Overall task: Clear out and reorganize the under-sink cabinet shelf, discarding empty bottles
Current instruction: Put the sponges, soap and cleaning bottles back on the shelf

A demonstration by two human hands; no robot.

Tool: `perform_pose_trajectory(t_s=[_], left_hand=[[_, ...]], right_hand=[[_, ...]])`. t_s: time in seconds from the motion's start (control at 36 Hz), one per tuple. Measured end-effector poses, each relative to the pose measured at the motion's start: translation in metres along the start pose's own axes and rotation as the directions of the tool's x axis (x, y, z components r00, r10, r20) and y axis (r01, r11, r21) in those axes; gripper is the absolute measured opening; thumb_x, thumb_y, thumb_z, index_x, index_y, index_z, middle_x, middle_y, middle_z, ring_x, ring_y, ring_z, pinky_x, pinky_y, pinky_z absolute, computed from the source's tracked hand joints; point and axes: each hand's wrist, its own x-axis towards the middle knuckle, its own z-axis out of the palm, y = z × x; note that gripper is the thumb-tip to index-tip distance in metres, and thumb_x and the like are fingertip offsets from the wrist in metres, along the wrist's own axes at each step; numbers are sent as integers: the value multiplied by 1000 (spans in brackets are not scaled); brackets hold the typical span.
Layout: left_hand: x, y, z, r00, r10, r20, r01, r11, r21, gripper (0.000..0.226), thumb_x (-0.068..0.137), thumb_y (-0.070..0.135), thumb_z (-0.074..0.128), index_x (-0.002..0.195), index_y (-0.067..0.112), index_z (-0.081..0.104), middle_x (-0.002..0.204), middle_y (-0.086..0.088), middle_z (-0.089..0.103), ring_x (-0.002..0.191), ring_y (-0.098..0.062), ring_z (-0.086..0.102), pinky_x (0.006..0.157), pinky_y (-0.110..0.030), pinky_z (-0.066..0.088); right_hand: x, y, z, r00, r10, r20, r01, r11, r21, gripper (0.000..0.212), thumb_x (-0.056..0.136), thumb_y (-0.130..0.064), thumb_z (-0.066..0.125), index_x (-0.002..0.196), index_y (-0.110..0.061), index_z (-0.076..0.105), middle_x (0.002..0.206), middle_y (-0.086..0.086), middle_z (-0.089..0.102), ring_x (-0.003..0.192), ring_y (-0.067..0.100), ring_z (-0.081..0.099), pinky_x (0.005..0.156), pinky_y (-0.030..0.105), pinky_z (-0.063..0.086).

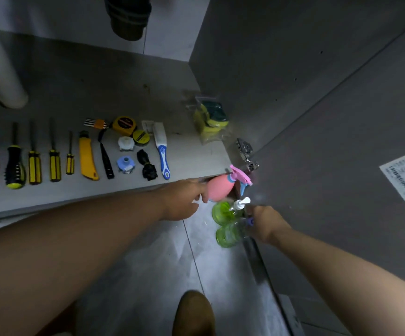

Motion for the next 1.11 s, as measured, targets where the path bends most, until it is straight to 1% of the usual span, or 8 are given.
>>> perform_pose_trajectory(t_s=[0.14, 0.28, 0.5, 0.58, 0.64, 0.69, 0.81, 1.11], left_hand=[[1, -5, 4, 997, -15, 82, 18, 999, -35, 60, 86, 31, 79, 139, 29, 51, 124, 2, 55, 100, -13, 57, 75, -22, 43], [1, 5, 2, 995, -32, 92, 53, 971, -235, 111, 67, 44, 93, 157, 32, 28, 148, 2, 46, 131, -13, 47, 102, -26, 43], [0, 4, -7, 982, -129, -136, 77, 939, -335, 69, 66, 46, 92, 117, 38, 46, 103, 15, 60, 93, -7, 63, 73, -27, 53], [-4, -3, -14, 960, -213, -179, 126, 906, -404, 66, 65, 46, 92, 113, 38, 47, 96, 13, 63, 83, -5, 64, 65, -25, 49], [-5, -6, -17, 944, -261, -203, 140, 871, -471, 65, 67, 43, 92, 115, 36, 48, 95, 10, 63, 81, -6, 64, 65, -24, 50], [-8, -7, -21, 926, -301, -226, 145, 839, -524, 65, 70, 42, 91, 118, 33, 49, 96, 10, 62, 83, -4, 63, 65, -21, 48], [-12, -12, -27, 890, -378, -254, 147, 766, -626, 69, 68, 48, 90, 120, 29, 50, 98, 7, 64, 90, -7, 64, 70, -24, 47], [-23, -43, -49, 759, -571, -314, 97, 576, -812, 59, 71, 54, 85, 117, 30, 57, 116, 2, 65, 104, -17, 68, 96, -42, 56]], right_hand=[[-6, -17, -23, 988, -30, -153, 54, 987, 154, 19, 77, -39, 68, 86, -24, 59, 89, 3, 66, 84, 29, 63, 70, 32, 51], [-9, -44, -52, 946, -56, -320, 199, 879, 434, 18, 71, -33, 72, 74, -21, 60, 72, -12, 63, 73, 12, 58, 67, 26, 46], [-6, -58, -73, 972, -56, -226, 232, 322, 918, 24, 94, -38, 64, 83, -18, 71, 76, 7, 63, 64, 23, 64, 66, 40, 57], [10, -37, -54, 988, 26, -154, 119, 514, 849, 28, 100, -37, 56, 99, -12, 68, 95, 7, 63, 66, 24, 68, 74, 45, 56], [20, -17, -37, 989, -35, -146, 102, 871, 480, 21, 97, -26, 59, 115, -16, 64, 118, 5, 58, 92, 25, 68, 87, 40, 53], [26, -3, -20, 999, -38, -24, 41, 985, 170, 49, 90, -18, 58, 139, -20, 52, 140, 7, 46, 122, 29, 57, 102, 37, 47], [31, -1, 7, 1000, 20, 21, -22, 998, 62, 59, 85, -8, 53, 143, -19, 45, 134, 11, 43, 119, 38, 58, 100, 39, 49], [18, -27, -6, 938, -184, -295, 217, 973, 84, 20, 85, -12, 62, 104, -16, 69, 109, 13, 62, 92, 38, 66, 76, 35, 52]])
